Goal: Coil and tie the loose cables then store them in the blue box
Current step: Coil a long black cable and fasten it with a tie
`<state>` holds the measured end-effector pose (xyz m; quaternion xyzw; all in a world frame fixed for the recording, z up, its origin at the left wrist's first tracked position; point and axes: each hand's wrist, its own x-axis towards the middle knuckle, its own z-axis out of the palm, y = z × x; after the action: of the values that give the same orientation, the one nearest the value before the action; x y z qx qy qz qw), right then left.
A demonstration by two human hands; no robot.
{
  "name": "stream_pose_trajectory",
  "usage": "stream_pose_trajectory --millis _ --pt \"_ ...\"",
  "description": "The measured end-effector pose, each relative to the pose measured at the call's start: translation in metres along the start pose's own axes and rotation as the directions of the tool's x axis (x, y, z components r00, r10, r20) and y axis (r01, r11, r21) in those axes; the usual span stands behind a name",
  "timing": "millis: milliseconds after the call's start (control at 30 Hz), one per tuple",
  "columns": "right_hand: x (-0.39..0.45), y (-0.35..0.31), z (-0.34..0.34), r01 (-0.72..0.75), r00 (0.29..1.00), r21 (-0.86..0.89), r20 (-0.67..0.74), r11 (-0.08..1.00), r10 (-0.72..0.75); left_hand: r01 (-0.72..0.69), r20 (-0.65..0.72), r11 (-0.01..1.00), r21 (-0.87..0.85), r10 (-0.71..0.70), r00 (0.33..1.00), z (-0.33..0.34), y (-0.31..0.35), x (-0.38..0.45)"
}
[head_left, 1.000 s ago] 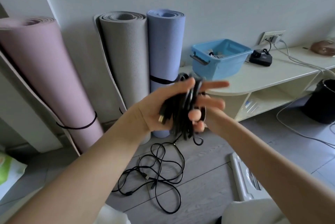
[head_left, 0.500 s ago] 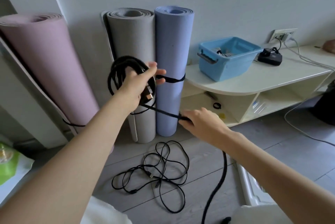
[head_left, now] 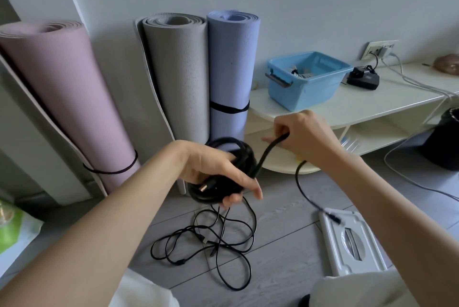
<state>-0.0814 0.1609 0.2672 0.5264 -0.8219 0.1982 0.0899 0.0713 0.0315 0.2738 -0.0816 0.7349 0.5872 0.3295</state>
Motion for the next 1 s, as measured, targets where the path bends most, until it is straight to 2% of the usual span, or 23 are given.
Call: stream_pose_trajectory --millis 100,167,200,267,300,333,400,433,467,500,567,600,667,733,800,867,900,1000 --pt "0.004 0.005 -0.001 -0.032 0.991 0.132 -0.126 0.991 0.049 -0.109 0.233 0.993 -0.042 0.116 0.966 0.014 0.008 0.008" --pt "0.008 0.002 0.006 -0.09 0.987 0.22 -0.112 0.971 0.117 -0.245 0.326 0.95 -0.194 0.299 0.897 0.018 0.014 0.011" --pt "0.008 0.0 0.009 -0.145 0.984 0.302 -0.059 0.942 0.17 -0.309 0.346 0.905 -0.292 0.401 0.848 0.019 0.015 0.013" --pt "0.008 -0.002 0.02 -0.279 0.959 0.498 0.105 0.821 0.263 -0.422 0.301 0.797 -0.432 0.569 0.766 0.014 0.015 0.015" --pt "0.005 -0.003 0.027 -0.324 0.946 0.554 0.182 0.767 0.268 -0.484 0.247 0.735 -0.475 0.639 0.729 0.011 0.016 0.016" --pt "0.003 -0.005 0.032 -0.332 0.942 0.55 0.225 0.766 0.248 -0.541 0.176 0.665 -0.515 0.699 0.693 0.008 0.017 0.017" --pt "-0.004 -0.009 0.041 -0.309 0.934 0.453 0.31 0.836 0.178 -0.633 -0.043 0.493 -0.597 0.768 0.639 0.003 0.023 0.015" --pt "-0.007 -0.012 0.046 -0.274 0.93 0.364 0.338 0.89 0.148 -0.683 -0.215 0.395 -0.614 0.749 0.626 0.001 0.029 0.015" --pt "-0.009 -0.016 0.048 -0.243 0.919 0.287 0.372 0.927 0.126 -0.737 -0.412 0.299 -0.606 0.674 0.613 -0.003 0.034 0.014" --pt "-0.011 -0.019 0.051 -0.225 0.909 0.248 0.402 0.942 0.111 -0.79 -0.604 0.215 -0.574 0.541 0.586 -0.01 0.035 0.015" --pt "-0.014 -0.026 0.054 -0.135 0.902 0.216 0.431 0.967 0.03 -0.888 -0.856 0.128 -0.441 0.238 0.459 -0.029 0.031 0.018" --pt "-0.016 -0.031 0.054 -0.074 0.902 0.209 0.432 0.975 -0.024 -0.916 -0.914 0.137 -0.376 0.105 0.391 -0.039 0.023 0.02" --pt "-0.016 -0.033 0.052 0.019 0.89 0.159 0.448 0.987 -0.089 -0.905 -0.943 0.267 -0.332 -0.088 0.32 -0.054 0.005 0.021" --pt "-0.013 -0.031 0.043 0.032 0.894 0.133 0.44 0.991 -0.087 -0.817 -0.945 0.476 -0.325 -0.142 0.293 -0.057 -0.01 0.019" --pt "-0.005 -0.024 0.027 -0.016 0.913 0.139 0.405 0.99 -0.042 -0.687 -0.944 0.663 -0.298 -0.098 0.315 -0.054 -0.014 0.019" --pt "0.004 -0.017 0.01 -0.039 0.939 0.118 0.344 0.992 -0.004 -0.573 -0.923 0.766 -0.291 -0.066 0.38 -0.047 -0.015 0.02" --pt "0.008 -0.014 0.001 -0.043 0.951 0.12 0.308 0.992 0.004 -0.512 -0.894 0.801 -0.311 -0.064 0.444 -0.043 -0.016 0.021" --pt "0.012 -0.008 -0.015 -0.056 0.971 0.134 0.237 0.989 0.023 -0.26 -0.699 0.905 -0.338 -0.057 0.713 -0.028 -0.018 0.018"
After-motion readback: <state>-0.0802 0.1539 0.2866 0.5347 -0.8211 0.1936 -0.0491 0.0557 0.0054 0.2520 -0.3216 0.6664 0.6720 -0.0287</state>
